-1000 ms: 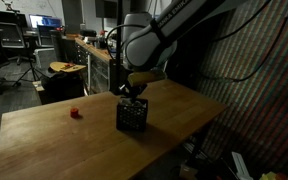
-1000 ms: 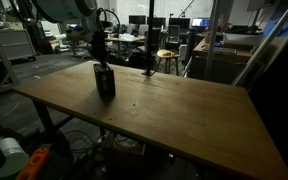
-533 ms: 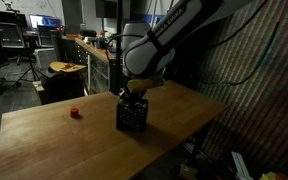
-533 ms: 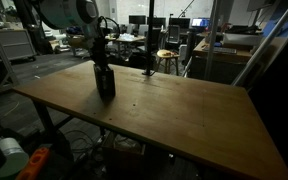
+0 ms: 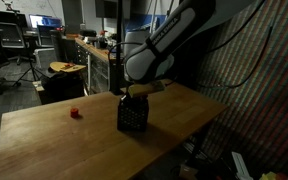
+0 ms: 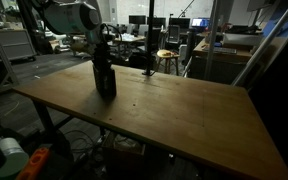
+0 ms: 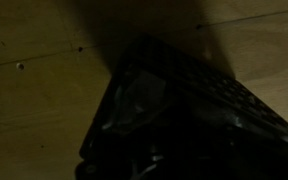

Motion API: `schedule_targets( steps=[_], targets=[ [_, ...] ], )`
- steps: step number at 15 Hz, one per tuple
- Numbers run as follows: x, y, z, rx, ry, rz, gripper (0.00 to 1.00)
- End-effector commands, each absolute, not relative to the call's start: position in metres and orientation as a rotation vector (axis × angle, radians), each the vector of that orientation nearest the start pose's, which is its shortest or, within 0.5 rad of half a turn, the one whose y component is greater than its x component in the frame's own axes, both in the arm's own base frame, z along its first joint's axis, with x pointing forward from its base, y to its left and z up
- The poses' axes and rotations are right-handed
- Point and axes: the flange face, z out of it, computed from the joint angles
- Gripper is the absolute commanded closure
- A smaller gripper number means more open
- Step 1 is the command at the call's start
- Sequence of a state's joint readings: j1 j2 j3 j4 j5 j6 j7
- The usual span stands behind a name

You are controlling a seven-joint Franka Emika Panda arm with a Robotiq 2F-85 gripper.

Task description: Pick up the cloth and put it in the box

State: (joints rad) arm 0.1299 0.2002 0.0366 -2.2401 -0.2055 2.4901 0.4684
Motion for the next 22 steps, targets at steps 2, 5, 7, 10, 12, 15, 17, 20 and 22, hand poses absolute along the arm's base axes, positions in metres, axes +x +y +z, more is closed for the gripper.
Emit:
schedule_targets(
  steps=[2, 5, 7, 10, 12, 15, 17, 20, 22],
  targets=[
    [0.534, 0.088, 0.266, -3.203, 0.278, -0.113, 0.98],
    [0.533, 0.088, 0.265, -3.2, 0.291, -0.099, 0.95],
    [0.534, 0.088, 0.27, -3.2, 0.293, -0.11, 0.93],
    [0.535, 0.088, 0.281, -3.202, 0.289, -0.136, 0.92],
    [0.537, 0.088, 0.292, -3.205, 0.287, -0.164, 0.94],
    [0.539, 0.086, 0.316, -3.209, 0.28, -0.225, 0.93],
    [0.54, 0.086, 0.333, -3.207, 0.276, -0.27, 0.82],
    [0.539, 0.088, 0.351, -3.201, 0.267, -0.323, 0.73],
    [0.538, 0.09, 0.357, -3.198, 0.258, -0.338, 0.88]
  ],
)
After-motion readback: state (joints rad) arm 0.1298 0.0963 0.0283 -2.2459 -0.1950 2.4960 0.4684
